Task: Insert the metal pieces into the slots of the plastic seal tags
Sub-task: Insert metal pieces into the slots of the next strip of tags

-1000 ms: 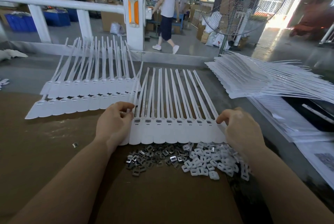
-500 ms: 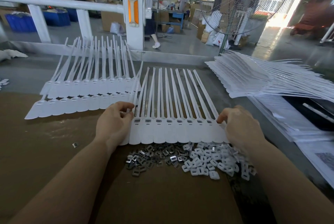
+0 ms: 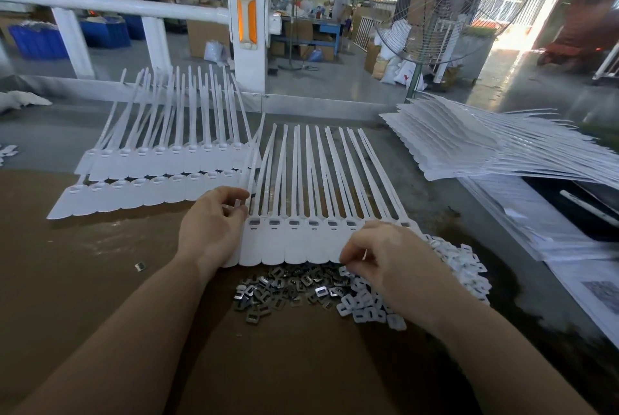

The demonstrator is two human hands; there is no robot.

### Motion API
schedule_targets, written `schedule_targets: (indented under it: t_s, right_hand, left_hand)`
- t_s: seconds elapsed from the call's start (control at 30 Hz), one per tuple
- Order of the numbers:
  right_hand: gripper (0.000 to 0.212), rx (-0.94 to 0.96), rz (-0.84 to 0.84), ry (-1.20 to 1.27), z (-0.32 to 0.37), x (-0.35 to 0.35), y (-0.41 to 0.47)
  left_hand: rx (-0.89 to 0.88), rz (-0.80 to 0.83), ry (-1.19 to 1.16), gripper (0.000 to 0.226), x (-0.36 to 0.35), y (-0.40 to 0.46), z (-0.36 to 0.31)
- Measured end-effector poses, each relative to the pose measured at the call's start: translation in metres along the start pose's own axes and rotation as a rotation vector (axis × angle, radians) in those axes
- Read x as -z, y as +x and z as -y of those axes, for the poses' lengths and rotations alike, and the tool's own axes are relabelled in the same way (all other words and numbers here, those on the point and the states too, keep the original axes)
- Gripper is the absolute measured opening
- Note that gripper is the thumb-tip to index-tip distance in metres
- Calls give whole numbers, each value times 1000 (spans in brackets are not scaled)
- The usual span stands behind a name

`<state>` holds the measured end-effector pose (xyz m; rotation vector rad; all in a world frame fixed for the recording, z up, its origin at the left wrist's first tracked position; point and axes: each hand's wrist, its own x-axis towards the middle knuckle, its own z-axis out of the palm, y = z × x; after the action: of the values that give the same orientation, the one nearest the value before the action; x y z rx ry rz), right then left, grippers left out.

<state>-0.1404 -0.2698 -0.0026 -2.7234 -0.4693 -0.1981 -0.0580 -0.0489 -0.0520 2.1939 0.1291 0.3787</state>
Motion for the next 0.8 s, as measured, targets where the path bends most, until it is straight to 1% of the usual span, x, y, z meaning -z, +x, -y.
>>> schedule_targets:
  t_s: [0.17,0.37,0.53,0.63,0.73,0.8]
  right_hand:
    - [10,-46,-50,-62,-3,3,-1]
    - [13,29,-1,-86,0,-4,-2]
    - [19,47,34,-219,1,-9,-2]
    - [16,59,28,-262,1,-12,-3]
    - [13,67,11,-253,-1,-13,-3]
    - [12,46,-9,-177,-1,-13,-3]
  left_hand:
    - [-10,3,13,19,0,-1,0]
    - [-3,6,6,19,0,0,0]
    - [8,8,-6,19,0,0,0]
    - [4,2,-9,18,0,0,0]
    - [0,-1,-15,18,0,0,0]
    - [-3,-3,-9,18,0,0,-1]
